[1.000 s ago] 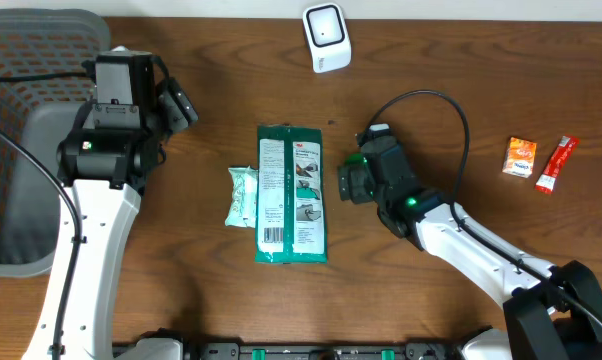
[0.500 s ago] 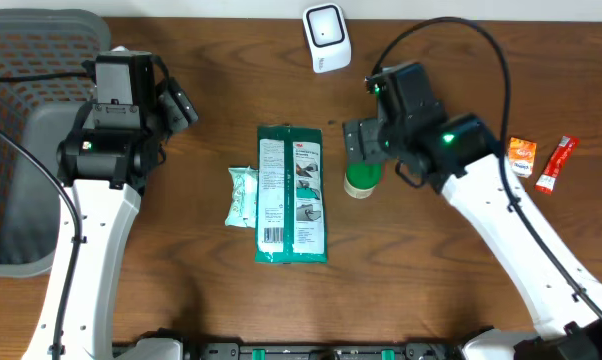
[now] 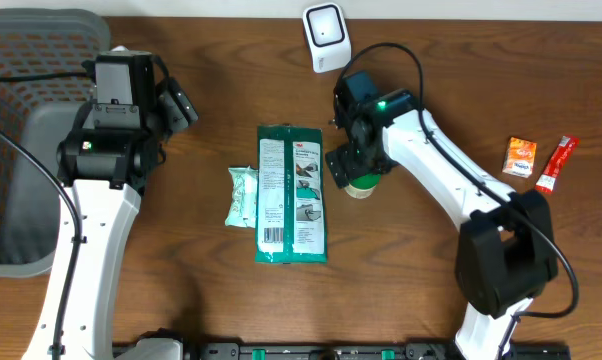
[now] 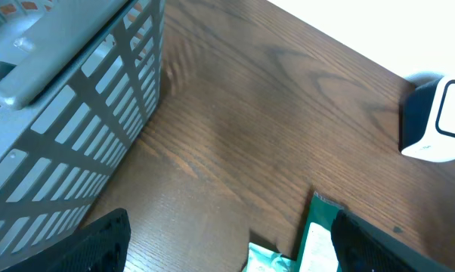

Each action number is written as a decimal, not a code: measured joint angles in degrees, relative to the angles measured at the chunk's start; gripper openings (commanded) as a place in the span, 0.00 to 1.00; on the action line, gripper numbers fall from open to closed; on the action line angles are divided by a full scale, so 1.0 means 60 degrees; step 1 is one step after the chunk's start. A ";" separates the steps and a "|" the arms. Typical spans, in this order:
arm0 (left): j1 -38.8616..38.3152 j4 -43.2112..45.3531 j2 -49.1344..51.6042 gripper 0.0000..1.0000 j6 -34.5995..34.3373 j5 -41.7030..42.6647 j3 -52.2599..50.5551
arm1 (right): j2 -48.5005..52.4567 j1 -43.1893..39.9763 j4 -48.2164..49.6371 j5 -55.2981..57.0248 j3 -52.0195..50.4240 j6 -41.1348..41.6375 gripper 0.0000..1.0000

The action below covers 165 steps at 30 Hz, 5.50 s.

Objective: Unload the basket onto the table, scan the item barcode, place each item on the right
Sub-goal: 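Lift the green-lidded jar with the right gripper, then carry the jar up to the white scanner with the right gripper, then move the jar right and set it down beside the orange box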

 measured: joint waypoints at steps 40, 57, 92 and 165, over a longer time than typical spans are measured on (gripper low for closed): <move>0.0000 0.0000 0.0000 0.85 0.0000 0.0000 0.0000 | 0.0623 0.0000 0.0233 0.0375 -0.0219 -0.0117 0.77; 0.0000 0.0000 0.0004 0.86 0.0000 0.0000 0.0000 | 0.0616 0.0000 0.0335 0.0342 -0.0448 -0.0062 0.35; 0.0000 0.0000 0.0000 0.85 0.0000 0.0000 0.0000 | 0.2266 -0.0980 0.9449 -0.0976 0.3198 0.3541 0.33; 0.0000 0.0004 0.0004 0.85 0.0000 0.0000 0.0000 | 0.0517 -0.6907 0.2645 -0.0168 -0.0535 0.0987 0.21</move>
